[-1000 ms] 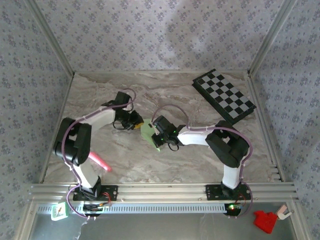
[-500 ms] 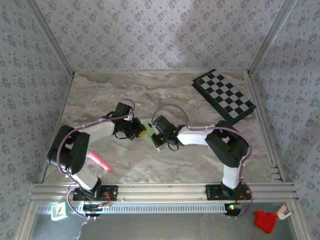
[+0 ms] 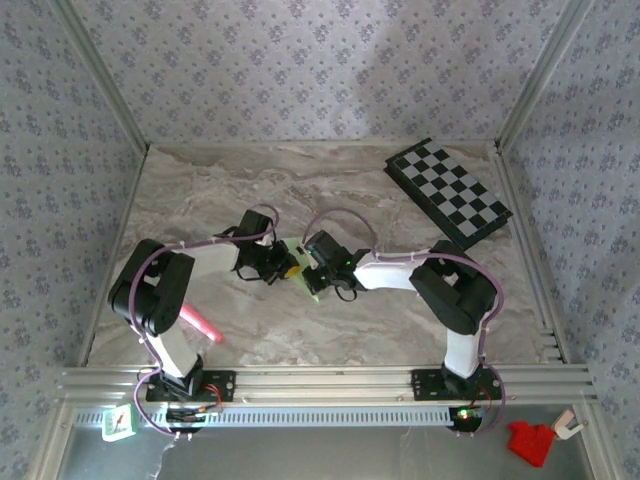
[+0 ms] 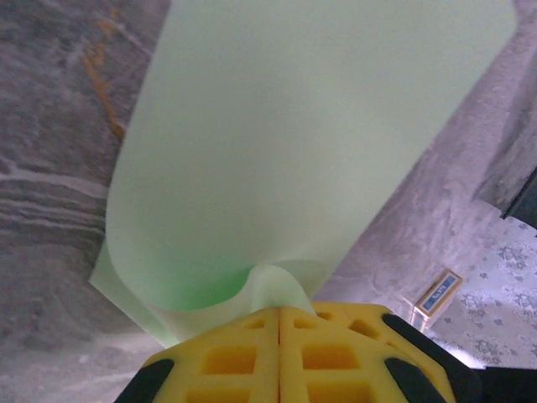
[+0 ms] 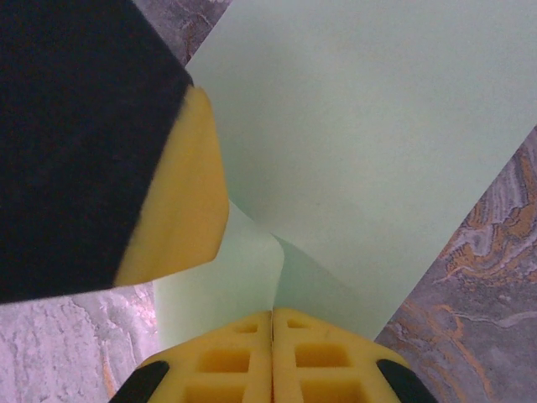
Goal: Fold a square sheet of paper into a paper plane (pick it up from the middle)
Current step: Third fold the triangle at the center of the table.
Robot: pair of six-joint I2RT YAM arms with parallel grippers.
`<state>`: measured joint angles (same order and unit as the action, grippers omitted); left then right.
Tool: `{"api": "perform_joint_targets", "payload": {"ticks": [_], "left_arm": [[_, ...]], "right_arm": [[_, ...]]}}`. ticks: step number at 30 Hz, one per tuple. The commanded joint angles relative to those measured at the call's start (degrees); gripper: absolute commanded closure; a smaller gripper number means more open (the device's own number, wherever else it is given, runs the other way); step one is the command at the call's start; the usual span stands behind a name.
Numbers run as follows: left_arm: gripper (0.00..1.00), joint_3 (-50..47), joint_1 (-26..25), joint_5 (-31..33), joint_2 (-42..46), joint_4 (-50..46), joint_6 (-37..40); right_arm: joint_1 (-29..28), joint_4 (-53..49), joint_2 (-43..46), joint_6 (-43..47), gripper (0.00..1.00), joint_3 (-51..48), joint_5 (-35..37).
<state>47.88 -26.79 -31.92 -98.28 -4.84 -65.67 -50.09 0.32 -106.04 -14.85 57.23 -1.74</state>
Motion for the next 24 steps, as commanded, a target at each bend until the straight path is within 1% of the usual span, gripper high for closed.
{"api": "perform_joint_targets", "payload": {"ticks": [1, 18, 24], "left_arm": [[0.93, 0.30, -0.44, -0.82, -0.66, 0.34, 0.49], [0.93, -0.16, -0.37, 0.09, -1.31, -0.91, 2.26], [0.93, 0.54, -0.07, 1.07, 1.67, -2.85, 3.64]], "right_arm": [[-0.19, -3.57, -1.89, -0.97, 0.92, 0.40, -0.12], [-0.14, -4.14, -2.33, -1.41, 0.92, 0.52, 0.11], [-0.01, -4.31, -2.15, -1.41, 0.92, 0.51, 0.33]]}}
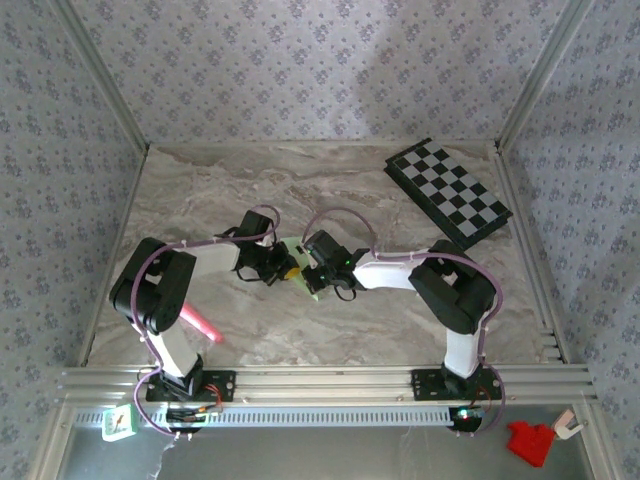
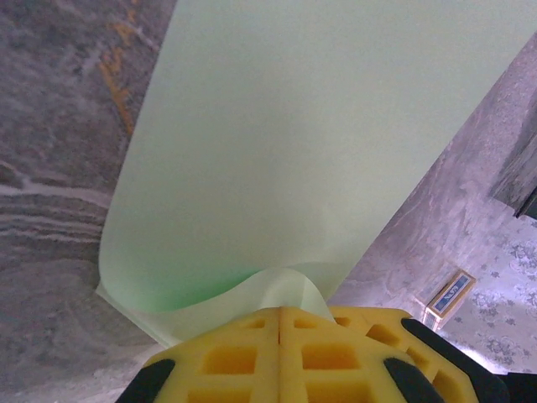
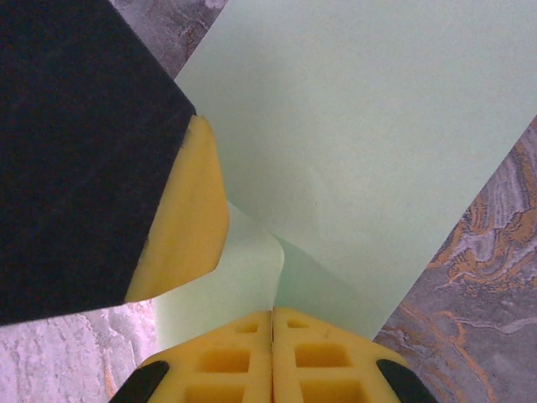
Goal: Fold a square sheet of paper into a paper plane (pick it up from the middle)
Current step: Third fold the triangle at the center of the table.
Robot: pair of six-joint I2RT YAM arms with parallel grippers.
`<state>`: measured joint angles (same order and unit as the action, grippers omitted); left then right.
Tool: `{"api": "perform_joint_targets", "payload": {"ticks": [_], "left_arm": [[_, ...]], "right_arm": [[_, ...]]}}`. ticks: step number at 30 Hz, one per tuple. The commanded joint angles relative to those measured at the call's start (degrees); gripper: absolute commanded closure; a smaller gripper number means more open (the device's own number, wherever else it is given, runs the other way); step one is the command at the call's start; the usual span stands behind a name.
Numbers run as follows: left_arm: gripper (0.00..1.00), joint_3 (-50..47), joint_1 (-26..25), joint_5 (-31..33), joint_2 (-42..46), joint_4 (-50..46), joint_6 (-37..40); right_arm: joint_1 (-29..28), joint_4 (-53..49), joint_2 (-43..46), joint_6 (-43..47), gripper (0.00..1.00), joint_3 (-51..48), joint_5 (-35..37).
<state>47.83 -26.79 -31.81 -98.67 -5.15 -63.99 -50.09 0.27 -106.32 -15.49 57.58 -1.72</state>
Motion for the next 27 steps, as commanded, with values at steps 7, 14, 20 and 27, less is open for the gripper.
{"api": "perform_joint_targets", "payload": {"ticks": [7, 14, 20, 27], "left_arm": [[0.92, -0.07, 0.15, 2.12, 4.31, -4.33, 3.01], [0.92, -1.03, 0.07, 1.05, 2.96, -2.24, 2.51], [0.93, -0.74, 0.09, 0.96, 1.95, -1.97, 2.89], [0.93, -0.78, 0.09, 1.37, 0.94, -2.19, 3.19]], "right_arm": [[-0.05, -4.28, -1.69, -0.86, 0.92, 0.21, 0.18], [0.05, -4.38, -1.78, -1.04, 0.92, 0.16, 0.17], [0.02, -4.49, -1.78, -1.04, 0.92, 0.18, 0.14], [0.07, -4.62, -1.95, -1.04, 0.92, 0.34, 0.12]]}}
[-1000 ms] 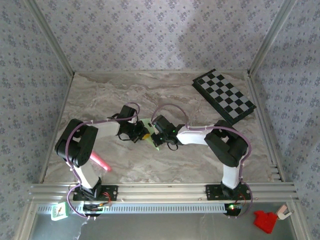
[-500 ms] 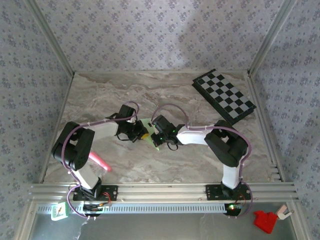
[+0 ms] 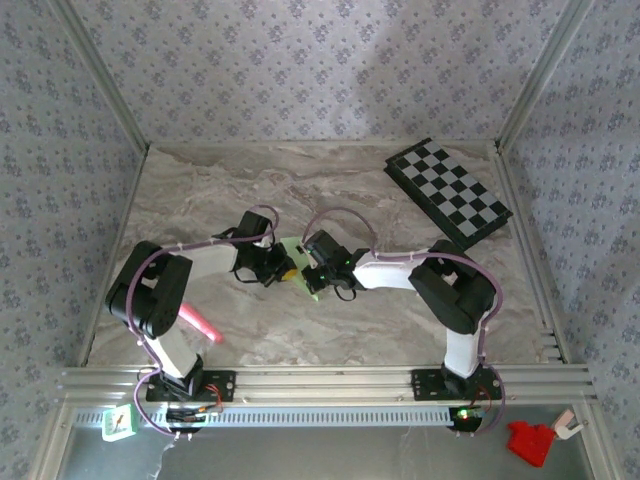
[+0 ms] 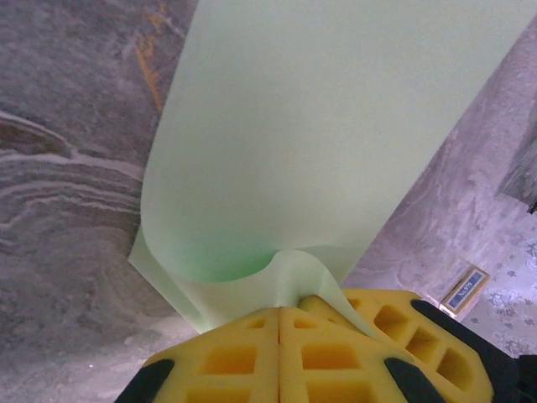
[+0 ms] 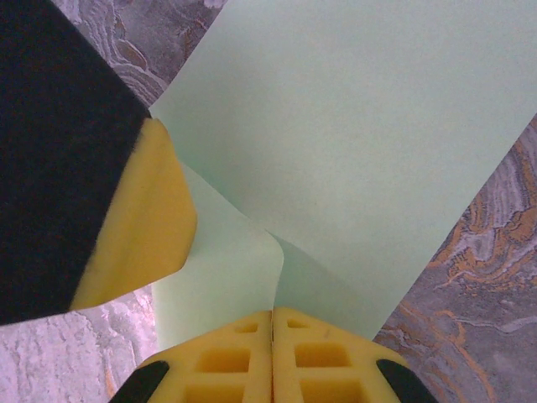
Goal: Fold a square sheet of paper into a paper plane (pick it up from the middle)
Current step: Third fold the triangle at the center of the table.
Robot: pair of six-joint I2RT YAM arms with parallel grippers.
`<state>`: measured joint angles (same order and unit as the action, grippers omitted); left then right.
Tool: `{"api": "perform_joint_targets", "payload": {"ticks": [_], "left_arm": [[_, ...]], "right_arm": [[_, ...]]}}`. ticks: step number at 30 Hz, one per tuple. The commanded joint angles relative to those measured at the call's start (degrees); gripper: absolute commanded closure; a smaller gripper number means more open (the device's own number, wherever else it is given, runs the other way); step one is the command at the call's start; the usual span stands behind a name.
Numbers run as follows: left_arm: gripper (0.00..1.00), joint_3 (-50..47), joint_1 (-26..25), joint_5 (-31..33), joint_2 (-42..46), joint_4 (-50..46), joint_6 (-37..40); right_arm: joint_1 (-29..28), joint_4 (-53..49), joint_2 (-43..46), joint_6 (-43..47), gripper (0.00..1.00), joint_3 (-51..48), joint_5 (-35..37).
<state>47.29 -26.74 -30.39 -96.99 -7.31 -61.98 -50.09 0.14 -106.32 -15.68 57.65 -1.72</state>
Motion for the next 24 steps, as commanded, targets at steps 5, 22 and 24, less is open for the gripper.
{"api": "perform_joint_targets", "payload": {"ticks": [5, 22, 24], "left_arm": [[0.93, -0.27, 0.02, 0.42, -1.25, -0.30, 1.51], [0.94, -0.26, 0.02, 1.38, -2.60, -1.92, 2.30], [0.94, -0.25, 0.02, 1.30, -2.76, -1.85, 2.30]], "right_arm": [[0.07, -4.62, -1.96, -0.84, 0.92, 0.37, 0.12], [0.00, -4.71, -1.94, -0.93, 0.92, 0.45, 0.08], [0.03, -4.67, -1.82, -0.93, 0.92, 0.53, 0.04]]}}
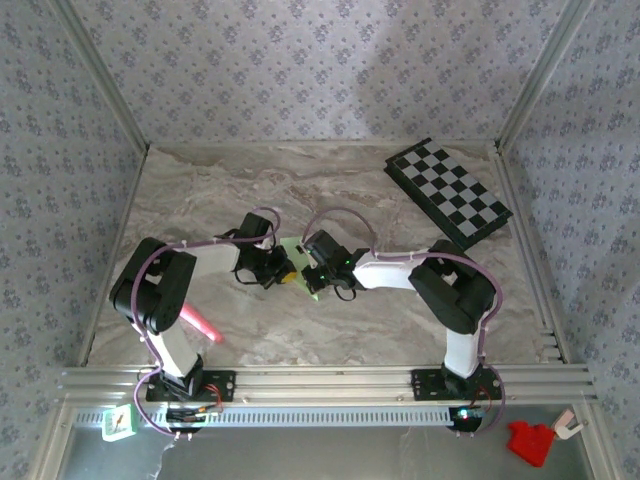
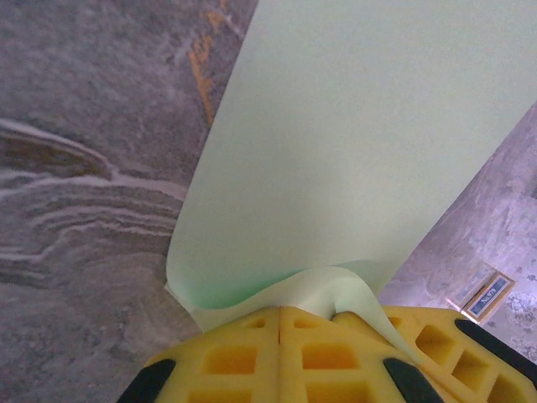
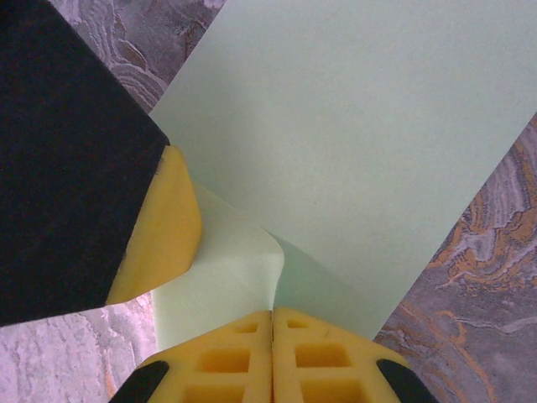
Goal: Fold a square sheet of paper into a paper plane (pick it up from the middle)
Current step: Third fold the triangle at the center of the table.
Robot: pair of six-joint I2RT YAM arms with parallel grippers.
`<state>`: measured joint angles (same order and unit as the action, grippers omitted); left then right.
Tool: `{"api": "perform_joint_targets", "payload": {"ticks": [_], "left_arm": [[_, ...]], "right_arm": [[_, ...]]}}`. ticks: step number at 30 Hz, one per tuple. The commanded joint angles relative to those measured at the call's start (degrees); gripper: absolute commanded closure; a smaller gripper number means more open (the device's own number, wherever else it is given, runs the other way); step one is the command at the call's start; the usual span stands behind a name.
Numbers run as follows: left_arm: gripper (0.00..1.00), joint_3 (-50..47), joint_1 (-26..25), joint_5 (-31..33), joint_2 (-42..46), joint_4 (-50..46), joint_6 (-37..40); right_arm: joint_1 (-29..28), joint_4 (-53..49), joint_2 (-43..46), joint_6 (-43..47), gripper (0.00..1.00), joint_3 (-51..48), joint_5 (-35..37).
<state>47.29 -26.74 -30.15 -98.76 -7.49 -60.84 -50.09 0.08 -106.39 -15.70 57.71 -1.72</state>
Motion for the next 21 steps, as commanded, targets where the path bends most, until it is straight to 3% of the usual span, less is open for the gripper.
{"api": "perform_joint_targets", "payload": {"ticks": [1, 21], "left_arm": [[0.94, -0.20, 0.02, 0.93, -1.08, -1.50, 1.17], [0.94, 1.19, 0.02, 0.97, -2.53, -3.43, 1.37]], "right_arm": [[0.07, -4.60, -1.71, -0.91, 0.92, 0.51, -0.06], [0.07, -3.94, -0.42, -2.44, 0.91, 0.83, -0.90]]}}
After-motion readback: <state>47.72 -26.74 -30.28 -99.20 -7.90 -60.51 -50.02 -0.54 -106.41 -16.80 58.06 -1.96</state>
